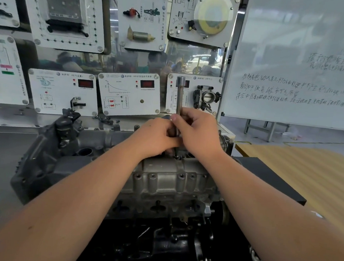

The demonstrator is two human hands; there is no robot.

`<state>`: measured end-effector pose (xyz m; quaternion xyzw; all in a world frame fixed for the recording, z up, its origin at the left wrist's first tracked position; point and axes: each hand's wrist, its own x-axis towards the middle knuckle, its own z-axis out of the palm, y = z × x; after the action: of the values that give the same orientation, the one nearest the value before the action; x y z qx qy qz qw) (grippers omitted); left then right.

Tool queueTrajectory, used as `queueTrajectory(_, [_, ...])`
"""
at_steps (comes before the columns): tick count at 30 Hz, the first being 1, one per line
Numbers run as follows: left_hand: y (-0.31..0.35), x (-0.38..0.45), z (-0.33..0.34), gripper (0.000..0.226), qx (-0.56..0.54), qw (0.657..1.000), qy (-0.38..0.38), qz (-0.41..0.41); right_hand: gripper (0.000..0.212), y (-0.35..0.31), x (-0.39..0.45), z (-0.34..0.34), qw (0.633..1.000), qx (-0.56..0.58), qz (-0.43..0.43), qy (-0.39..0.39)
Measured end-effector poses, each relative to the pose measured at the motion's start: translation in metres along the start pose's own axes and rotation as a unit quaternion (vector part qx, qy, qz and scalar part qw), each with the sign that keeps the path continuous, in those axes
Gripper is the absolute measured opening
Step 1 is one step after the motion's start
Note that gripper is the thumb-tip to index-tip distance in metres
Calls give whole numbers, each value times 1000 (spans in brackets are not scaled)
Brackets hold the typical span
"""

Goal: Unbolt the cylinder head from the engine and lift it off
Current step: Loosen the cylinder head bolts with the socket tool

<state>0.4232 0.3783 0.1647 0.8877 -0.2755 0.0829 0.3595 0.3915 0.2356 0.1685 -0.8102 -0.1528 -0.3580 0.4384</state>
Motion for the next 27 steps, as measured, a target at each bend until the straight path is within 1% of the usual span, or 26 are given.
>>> queueTrajectory(3, [-3,2,-1,25,-29,1000,-8,4,23,0,-1,0,1000,-20,-13,4])
queueTrajectory(7, [-5,2,-2,7,-34,999,-17,32,17,0,0,2,999,-37,-30,17])
queueTrajectory(9, [-3,0,-2,17,-22,999,-18,45,27,-2,-3,3,998,-32,-35,35])
queueTrajectory(10, [-3,0,-2,17,-20,999,-17,46,29,-2,-3,3,997,-38,-45,49])
queueTrajectory(12, [-3,1,-1,6,-32,999,-16,40,21,-3,-4,5,992,-68,-78,70])
queueTrajectory(13, [-3,1,-1,7,-39,998,-15,40,17,-3,-3,6,990,-85,-88,73])
queueTrajectory(14, [-2,1,-1,14,-45,998,-15,39,16,-2,-3,6,989,-96,-90,72])
queueTrajectory(16, [-3,0,0,21,-64,997,-20,31,18,0,-3,6,989,-106,-83,63])
queueTrajectory(19, [-4,1,0,15,-65,997,-32,40,14,0,-3,5,992,-100,-63,48])
queueTrajectory(20, [-4,1,-1,13,-63,997,-32,44,20,-2,-3,5,993,-91,-57,47])
queueTrajectory(22, [-4,0,-2,17,-56,997,-28,54,41,-7,-5,5,996,-68,-45,41])
queueTrajectory(23, [-3,-1,-2,19,-49,997,-25,59,43,-7,-6,6,996,-69,-41,36])
queueTrajectory(24, [-3,-1,-2,19,-44,997,-23,60,38,-7,-5,7,995,-81,-43,32])
queueTrajectory(26, [-4,1,-2,11,-43,998,-17,50,25,-8,-5,8,992,-114,-53,29])
queueTrajectory(27, [-5,1,-2,11,-47,998,-13,43,23,-9,-5,8,991,-121,-57,28])
